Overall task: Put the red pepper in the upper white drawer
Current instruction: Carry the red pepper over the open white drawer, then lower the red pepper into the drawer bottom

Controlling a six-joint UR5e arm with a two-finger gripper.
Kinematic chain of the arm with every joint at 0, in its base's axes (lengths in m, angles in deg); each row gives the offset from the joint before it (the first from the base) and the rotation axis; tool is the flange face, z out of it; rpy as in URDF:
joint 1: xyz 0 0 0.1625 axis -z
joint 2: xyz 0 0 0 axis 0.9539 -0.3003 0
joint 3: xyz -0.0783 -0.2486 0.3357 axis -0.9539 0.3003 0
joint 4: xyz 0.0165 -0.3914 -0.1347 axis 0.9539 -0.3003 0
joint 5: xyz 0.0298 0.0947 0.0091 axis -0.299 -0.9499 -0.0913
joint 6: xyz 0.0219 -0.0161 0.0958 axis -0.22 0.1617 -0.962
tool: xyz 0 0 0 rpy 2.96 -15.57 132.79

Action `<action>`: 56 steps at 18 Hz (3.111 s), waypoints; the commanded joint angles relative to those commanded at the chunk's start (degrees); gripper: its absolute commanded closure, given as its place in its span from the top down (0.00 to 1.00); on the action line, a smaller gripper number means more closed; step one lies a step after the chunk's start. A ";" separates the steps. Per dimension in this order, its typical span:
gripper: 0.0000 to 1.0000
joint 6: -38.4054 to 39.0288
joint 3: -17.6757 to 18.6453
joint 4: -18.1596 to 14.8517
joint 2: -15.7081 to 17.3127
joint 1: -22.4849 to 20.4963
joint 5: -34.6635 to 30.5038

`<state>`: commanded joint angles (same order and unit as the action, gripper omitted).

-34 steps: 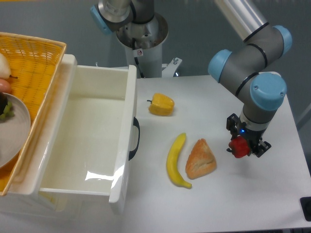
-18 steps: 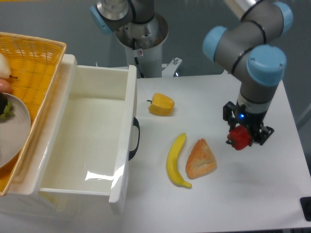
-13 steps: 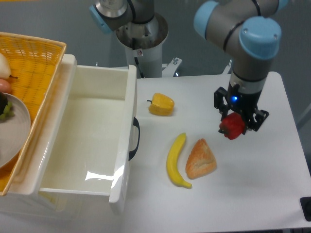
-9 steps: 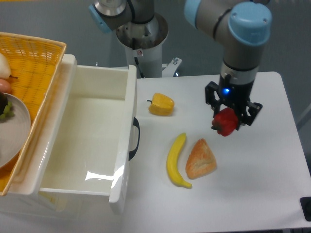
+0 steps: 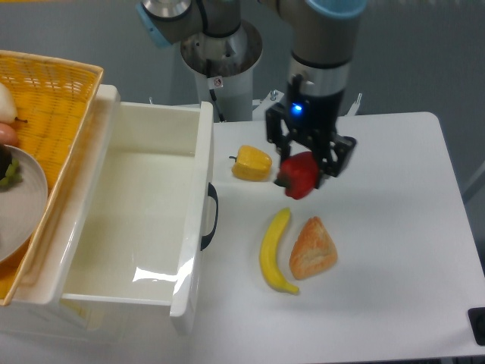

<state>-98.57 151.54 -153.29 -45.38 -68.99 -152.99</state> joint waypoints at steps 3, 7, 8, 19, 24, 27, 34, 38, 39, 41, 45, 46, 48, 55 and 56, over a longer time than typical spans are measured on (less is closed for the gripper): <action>0.34 0.00 0.17 0.00 0.26 3.86 0.62; 0.34 0.00 1.41 0.00 2.72 7.48 1.49; 0.34 0.09 1.49 0.09 2.81 8.18 1.76; 0.34 -2.98 3.95 0.61 0.97 13.19 1.76; 0.34 -4.22 3.96 0.70 -1.14 14.69 1.67; 0.34 -4.39 4.22 0.79 -2.19 15.04 1.59; 0.34 -6.24 4.92 1.05 -4.48 15.66 1.32; 0.34 -6.24 4.92 1.49 -5.45 16.36 1.32; 0.34 -6.15 4.92 1.58 -5.71 16.36 1.23; 0.34 -6.24 5.01 1.67 -6.15 16.54 1.23; 0.34 -6.24 5.01 2.20 -7.38 17.50 1.15; 0.34 -6.15 5.18 2.28 -7.47 17.50 1.15; 0.34 -6.24 5.54 2.37 -7.56 17.50 1.15; 0.34 -6.06 6.59 3.78 -8.09 17.68 1.06; 0.34 -5.98 6.59 3.78 -8.17 18.03 0.97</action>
<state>-104.55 158.13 -149.51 -53.55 -50.96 -152.01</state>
